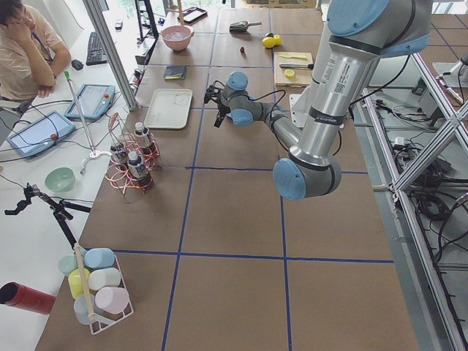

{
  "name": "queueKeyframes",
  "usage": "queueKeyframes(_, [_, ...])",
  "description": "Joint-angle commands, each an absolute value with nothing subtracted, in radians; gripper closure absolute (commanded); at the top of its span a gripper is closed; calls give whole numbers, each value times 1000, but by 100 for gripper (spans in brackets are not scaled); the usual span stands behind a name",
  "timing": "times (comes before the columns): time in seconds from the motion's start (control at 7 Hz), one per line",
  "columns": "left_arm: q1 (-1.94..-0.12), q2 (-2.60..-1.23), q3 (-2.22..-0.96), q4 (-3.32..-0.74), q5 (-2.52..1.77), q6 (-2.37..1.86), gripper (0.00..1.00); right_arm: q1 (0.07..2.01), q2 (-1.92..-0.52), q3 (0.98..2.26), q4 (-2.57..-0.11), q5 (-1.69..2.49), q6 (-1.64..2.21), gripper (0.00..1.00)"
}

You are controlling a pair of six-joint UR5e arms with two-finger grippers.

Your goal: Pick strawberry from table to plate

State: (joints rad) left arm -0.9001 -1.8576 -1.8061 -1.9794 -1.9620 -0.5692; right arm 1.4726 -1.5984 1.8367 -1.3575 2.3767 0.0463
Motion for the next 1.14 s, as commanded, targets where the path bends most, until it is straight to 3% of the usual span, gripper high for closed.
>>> queueKeyframes(0.0, [-1323,-1734,-1757,-1875,-2191,-51,0,1396,-1589,1870,-1356,2439,119,0])
queueKeyframes(0.43, [-1627,-1732,-1594,-1553,-2250,184,0,1254,-1578,1975,-1358,2361,334,0])
queueKeyframes(0.71, [-1626,-1671,-1568,-1529,-2247,186,0,1070,-1600,1993,-1344,2213,522,0])
queueKeyframes(1.0, [-1625,-1674,-1575,-1528,-2247,184,0,968,-1750,1947,-1013,2114,665,0])
